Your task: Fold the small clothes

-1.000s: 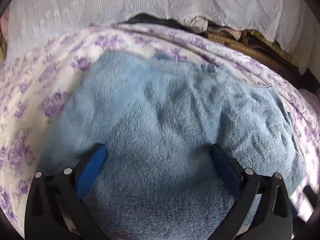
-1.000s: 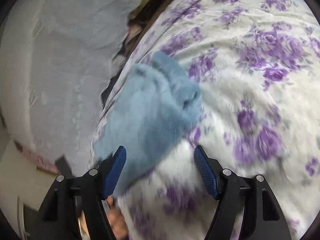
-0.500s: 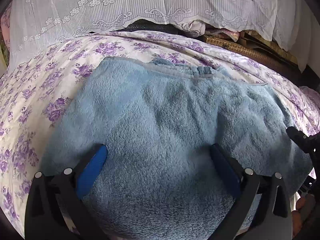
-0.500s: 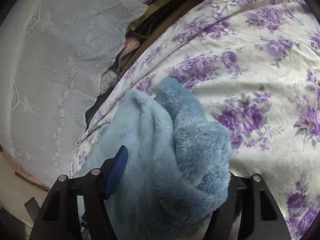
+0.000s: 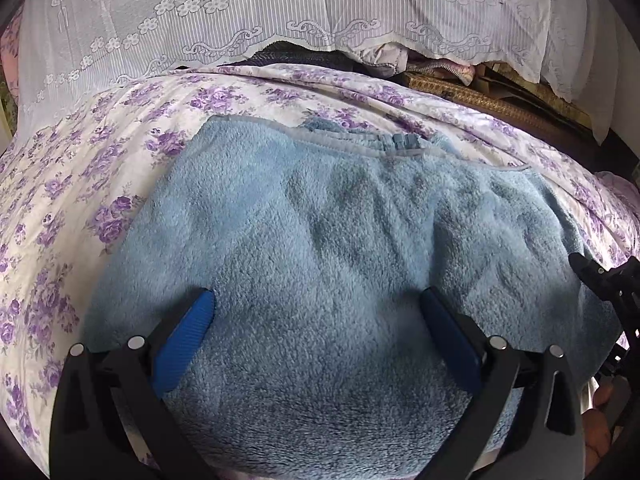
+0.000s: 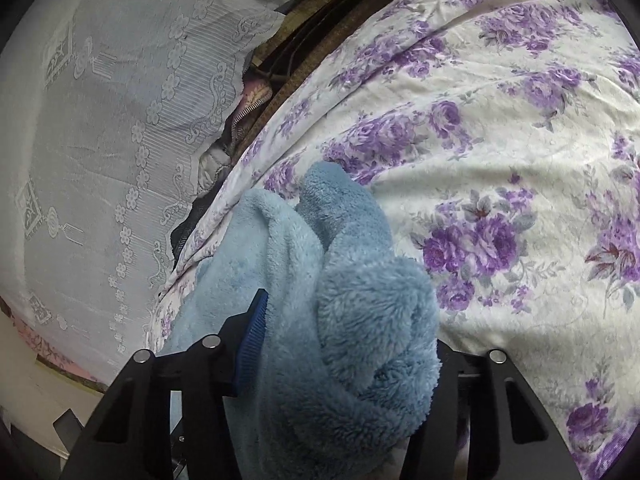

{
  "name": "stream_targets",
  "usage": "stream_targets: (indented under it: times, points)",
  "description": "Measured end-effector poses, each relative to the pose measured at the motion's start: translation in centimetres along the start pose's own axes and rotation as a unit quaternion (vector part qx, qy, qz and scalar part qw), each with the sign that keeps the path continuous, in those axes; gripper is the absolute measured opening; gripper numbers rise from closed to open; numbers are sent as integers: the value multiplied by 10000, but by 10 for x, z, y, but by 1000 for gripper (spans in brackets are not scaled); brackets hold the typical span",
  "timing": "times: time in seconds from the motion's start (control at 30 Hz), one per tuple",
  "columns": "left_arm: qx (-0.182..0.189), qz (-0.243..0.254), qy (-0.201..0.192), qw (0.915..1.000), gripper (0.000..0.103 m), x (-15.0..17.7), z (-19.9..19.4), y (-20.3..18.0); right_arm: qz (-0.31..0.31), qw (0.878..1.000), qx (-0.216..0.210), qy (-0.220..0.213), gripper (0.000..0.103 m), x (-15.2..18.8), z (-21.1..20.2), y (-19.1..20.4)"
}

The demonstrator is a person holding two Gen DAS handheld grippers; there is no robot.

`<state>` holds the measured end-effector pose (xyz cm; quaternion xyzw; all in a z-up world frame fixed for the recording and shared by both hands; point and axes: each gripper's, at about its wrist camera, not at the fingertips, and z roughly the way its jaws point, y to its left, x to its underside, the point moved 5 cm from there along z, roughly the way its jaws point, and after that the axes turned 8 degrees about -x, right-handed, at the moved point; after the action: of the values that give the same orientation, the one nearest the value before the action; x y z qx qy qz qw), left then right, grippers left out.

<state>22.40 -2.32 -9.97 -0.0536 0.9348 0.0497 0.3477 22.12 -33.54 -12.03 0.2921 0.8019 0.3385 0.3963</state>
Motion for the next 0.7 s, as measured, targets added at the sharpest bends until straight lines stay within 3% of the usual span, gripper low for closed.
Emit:
stream_targets:
  times: [0.33,0.43,0.53,0.7]
  points:
    - [-43,19,-100,9999,99,-2,-9,3,-172,9998,-15,39,37,-1,1,6]
    - [-183,331,-235,9990,99,-9,-22,11,-334,9994,34,-1,36,-2,0,11]
    - [-673,590,-472,9949,99,-23,-30,33,-404,9992,66,-40,35,-3,0,13]
    - [-705,298,-128,9970,99,-27,-3,77,-681,9976,17,-156,31,-4,-6,27]
